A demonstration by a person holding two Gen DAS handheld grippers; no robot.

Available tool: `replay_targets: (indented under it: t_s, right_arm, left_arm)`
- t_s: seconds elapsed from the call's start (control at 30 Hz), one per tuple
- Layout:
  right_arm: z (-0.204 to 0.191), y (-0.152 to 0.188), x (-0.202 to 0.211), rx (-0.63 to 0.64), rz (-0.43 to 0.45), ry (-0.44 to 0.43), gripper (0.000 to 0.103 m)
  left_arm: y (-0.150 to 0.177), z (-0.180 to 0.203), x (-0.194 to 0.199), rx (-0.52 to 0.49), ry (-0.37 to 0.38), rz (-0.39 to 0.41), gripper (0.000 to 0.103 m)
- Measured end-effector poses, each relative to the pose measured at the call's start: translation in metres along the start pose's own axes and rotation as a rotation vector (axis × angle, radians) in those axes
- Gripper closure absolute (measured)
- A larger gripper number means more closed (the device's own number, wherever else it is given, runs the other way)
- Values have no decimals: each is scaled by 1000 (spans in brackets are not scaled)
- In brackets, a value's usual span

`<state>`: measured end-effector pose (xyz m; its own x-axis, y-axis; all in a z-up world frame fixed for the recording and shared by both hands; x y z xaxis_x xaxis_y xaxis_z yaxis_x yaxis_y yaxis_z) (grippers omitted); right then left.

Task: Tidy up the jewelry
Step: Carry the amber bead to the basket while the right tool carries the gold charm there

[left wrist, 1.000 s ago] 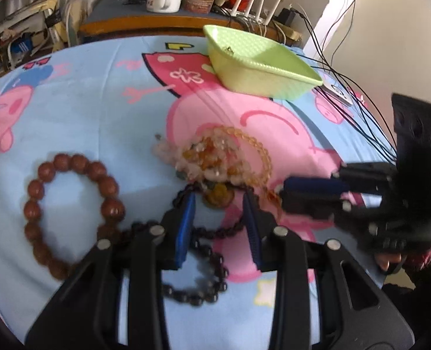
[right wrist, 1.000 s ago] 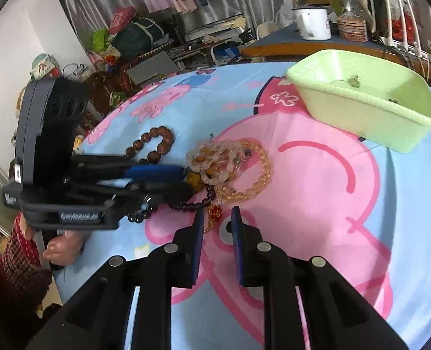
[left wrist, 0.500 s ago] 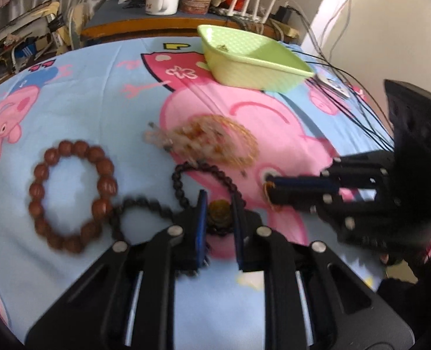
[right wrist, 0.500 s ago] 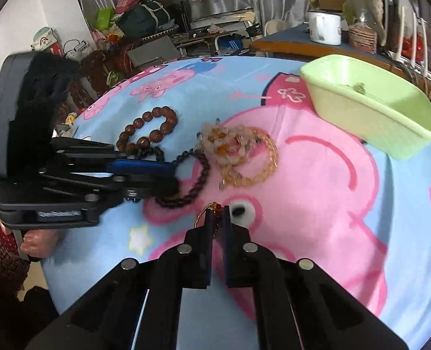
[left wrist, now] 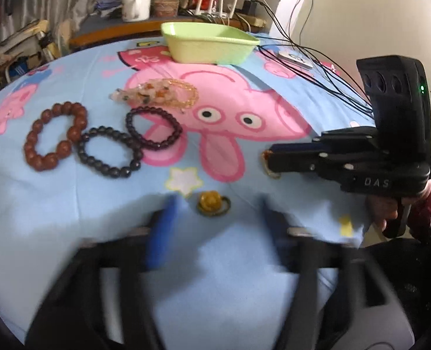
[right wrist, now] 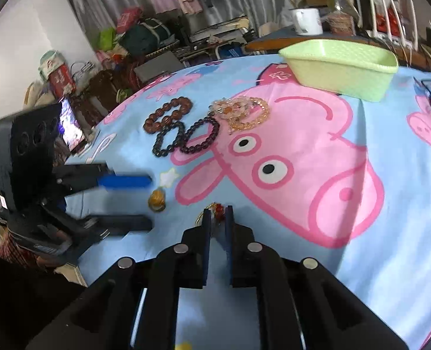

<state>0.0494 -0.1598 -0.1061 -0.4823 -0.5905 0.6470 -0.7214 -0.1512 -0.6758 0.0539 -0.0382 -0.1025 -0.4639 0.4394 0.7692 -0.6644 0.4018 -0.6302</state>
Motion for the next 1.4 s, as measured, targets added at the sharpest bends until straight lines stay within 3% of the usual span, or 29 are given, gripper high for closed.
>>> replay_targets:
  t_s: [0.03, 0.23, 0.3, 0.4, 0.57, 0.63, 0.67, 0.8, 1.0, 1.4]
  right_arm:
    - [-2, 1, 1, 13, 0, 6, 103]
    - [-16, 10, 9, 80, 8, 8, 103]
    - [-20, 12, 11, 102, 10, 17, 99]
    - [-24, 13, 12, 127, 8, 30, 98]
    - [-23, 10, 3, 173, -3, 111, 98]
    - [-21, 10, -3, 177, -35, 127, 98]
    - [-21, 10, -3, 184, -39, 132, 102]
    - [-12, 7, -1, 162, -38, 137, 103]
    - [9, -8, 16, 84, 24, 122, 103]
    - [75, -97, 67, 11, 230, 182, 103]
  left_arm:
    - [2, 0, 3, -12, -36, 19, 24]
    - [10, -5, 9, -10, -53, 13, 26]
    - [9, -5, 11, -7, -43, 17, 41]
    - [6, -1, 10, -12, -26, 14, 55]
    - [3, 5, -4, -41, -42, -12, 60]
    - [2, 6, -7, -59, -66, -4, 71]
    - [2, 5, -7, -58, -70, -3, 85]
    - [-4, -4, -8, 5, -8, -19, 86]
    - [-36, -1, -8, 4, 55, 7, 86]
    - [-175, 1, -31, -55, 122, 125, 86]
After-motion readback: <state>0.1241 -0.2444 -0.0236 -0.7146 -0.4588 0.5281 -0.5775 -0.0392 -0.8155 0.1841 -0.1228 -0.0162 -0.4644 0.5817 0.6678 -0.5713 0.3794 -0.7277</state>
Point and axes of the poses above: each gripper's, at about its wrist camera, not at the fingertips, and x roughly against the way its jaws point, z to its right, y to its underside, the point moved 6 cm from there along -x, roughly the way its jaws point, and after that the axes turned 3 degrees about -y, right-handed, at the moved point
